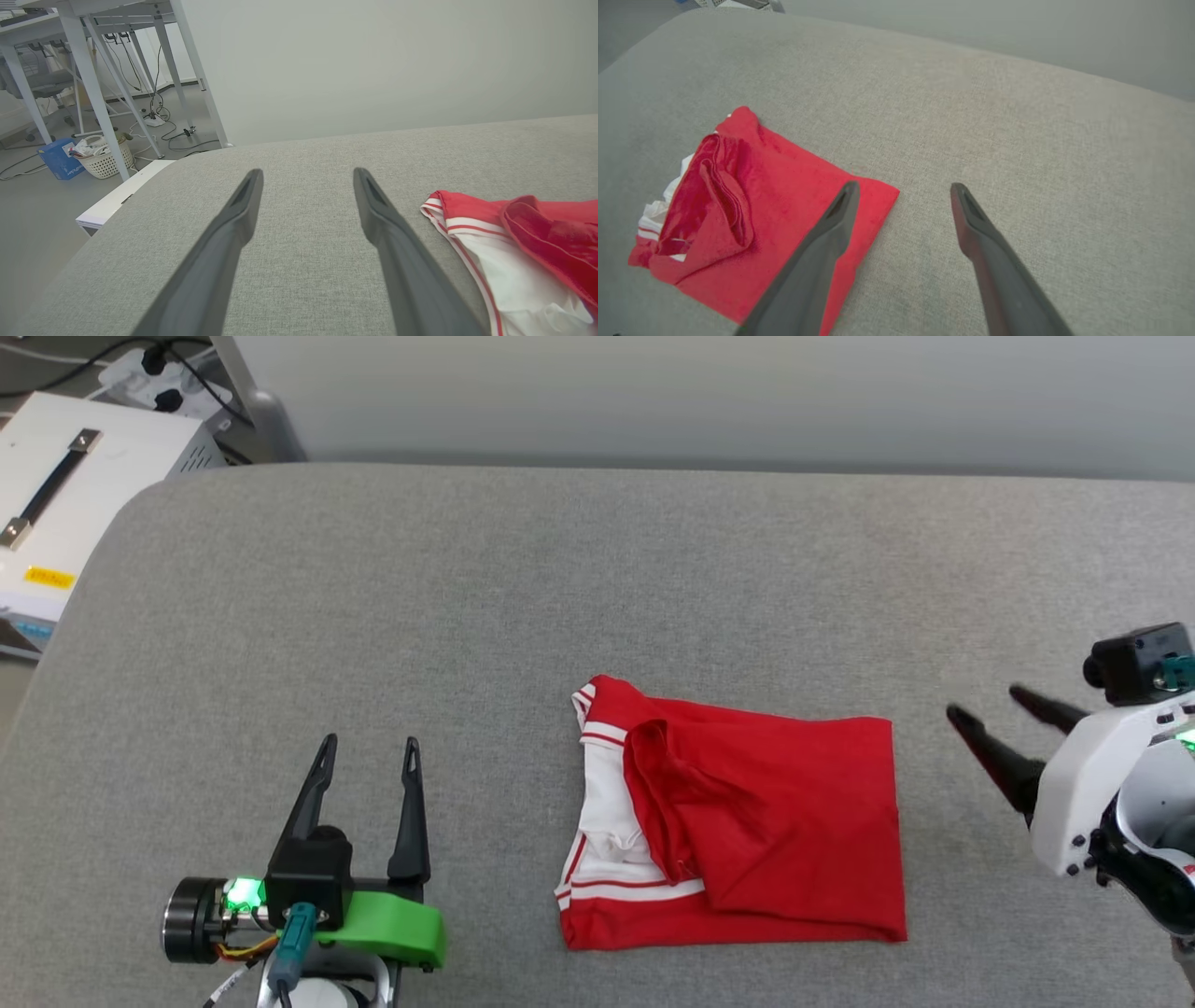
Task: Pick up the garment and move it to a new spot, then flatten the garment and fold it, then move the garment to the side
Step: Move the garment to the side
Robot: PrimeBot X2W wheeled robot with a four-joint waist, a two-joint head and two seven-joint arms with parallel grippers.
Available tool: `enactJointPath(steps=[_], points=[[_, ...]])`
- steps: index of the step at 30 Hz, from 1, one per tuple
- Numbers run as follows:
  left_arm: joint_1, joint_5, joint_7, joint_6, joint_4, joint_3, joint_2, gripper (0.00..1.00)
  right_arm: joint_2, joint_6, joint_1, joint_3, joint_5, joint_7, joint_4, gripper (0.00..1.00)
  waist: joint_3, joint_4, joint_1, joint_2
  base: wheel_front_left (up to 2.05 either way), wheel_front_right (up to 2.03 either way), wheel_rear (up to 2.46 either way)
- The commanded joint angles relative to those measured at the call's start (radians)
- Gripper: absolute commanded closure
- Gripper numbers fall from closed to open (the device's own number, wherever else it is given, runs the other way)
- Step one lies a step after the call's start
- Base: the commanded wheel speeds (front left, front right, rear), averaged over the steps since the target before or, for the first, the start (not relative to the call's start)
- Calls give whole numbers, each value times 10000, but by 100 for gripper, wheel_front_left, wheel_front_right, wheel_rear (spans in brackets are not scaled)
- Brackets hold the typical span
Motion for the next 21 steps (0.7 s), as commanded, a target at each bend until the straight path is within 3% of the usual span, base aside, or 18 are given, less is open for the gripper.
enactJointPath(steps=[1, 4, 8, 21], points=[[-256, -47, -59, -37, -18, -1, -57, 0, -148, -6, -110, 148, 481, 630, 57, 0, 310, 183, 0, 0, 0, 0, 0], [-468, -47, -59, -102, -11, -61, -116, 0, -255, -6, -42, 274, 1549, 1876, 216, 0, 612, 357, 0, 0, 0, 0, 0], [-806, -28, -59, -184, 17, -124, -177, 0, -64, -6, -64, 348, 2270, 2633, 525, 0, 995, 617, 0, 0, 0, 0, 0], [-1412, 13, -59, -256, 144, -272, -362, 0, 496, -6, -757, 1889, 2659, 2544, 2052, 0, 1615, 1136, 0, 0, 0, 0, 0]])
